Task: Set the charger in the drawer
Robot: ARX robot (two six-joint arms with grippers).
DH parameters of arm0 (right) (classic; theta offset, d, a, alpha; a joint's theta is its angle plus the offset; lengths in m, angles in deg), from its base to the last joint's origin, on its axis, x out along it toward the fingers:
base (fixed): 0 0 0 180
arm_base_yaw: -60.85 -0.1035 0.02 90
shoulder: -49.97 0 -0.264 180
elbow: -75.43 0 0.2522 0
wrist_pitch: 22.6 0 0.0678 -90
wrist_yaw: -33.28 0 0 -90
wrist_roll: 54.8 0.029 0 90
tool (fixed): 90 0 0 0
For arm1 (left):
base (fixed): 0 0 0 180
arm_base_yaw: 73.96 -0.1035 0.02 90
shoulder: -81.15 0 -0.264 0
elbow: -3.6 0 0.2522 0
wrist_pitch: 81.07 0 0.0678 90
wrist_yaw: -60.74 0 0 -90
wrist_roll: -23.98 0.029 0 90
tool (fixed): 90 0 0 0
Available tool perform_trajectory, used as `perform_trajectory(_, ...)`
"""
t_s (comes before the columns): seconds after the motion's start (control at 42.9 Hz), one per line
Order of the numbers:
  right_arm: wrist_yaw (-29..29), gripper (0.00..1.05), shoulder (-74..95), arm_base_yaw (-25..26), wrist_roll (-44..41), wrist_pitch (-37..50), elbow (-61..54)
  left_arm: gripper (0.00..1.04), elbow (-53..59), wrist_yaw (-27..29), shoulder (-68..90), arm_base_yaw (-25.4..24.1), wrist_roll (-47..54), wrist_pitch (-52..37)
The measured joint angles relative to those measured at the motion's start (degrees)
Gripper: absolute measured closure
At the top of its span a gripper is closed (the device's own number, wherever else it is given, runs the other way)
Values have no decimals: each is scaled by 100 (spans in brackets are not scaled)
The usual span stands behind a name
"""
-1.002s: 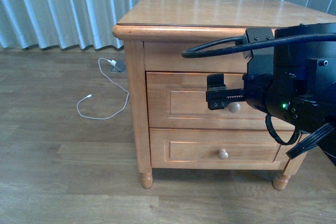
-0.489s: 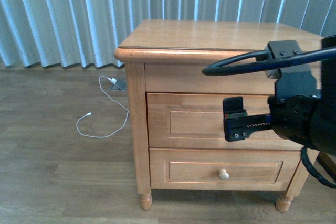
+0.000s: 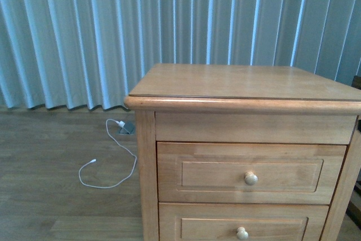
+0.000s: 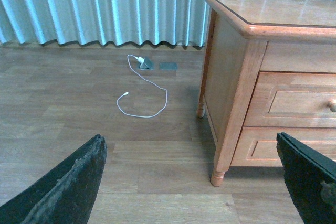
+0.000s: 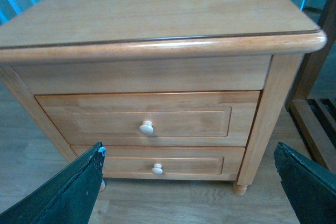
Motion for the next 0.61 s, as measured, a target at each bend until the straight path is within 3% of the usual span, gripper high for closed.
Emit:
perform_trajectory(0.117,173,8,-1182,387,173,-660,-223,6,0,0,0,0,0,0)
perform_trajectory(0.303,376,8,-2992,1480,313,-1408,-741,6,0,0,0,0,0,0)
perform_trajectory(0.513,413,8,-3200,1668,367,-1421,-802,6,0,0,0,0,0,0)
perform_trajectory(0.606,975,24,-3344,1709,-107,-1276,-1008,6,0,-2,0,0,0,0)
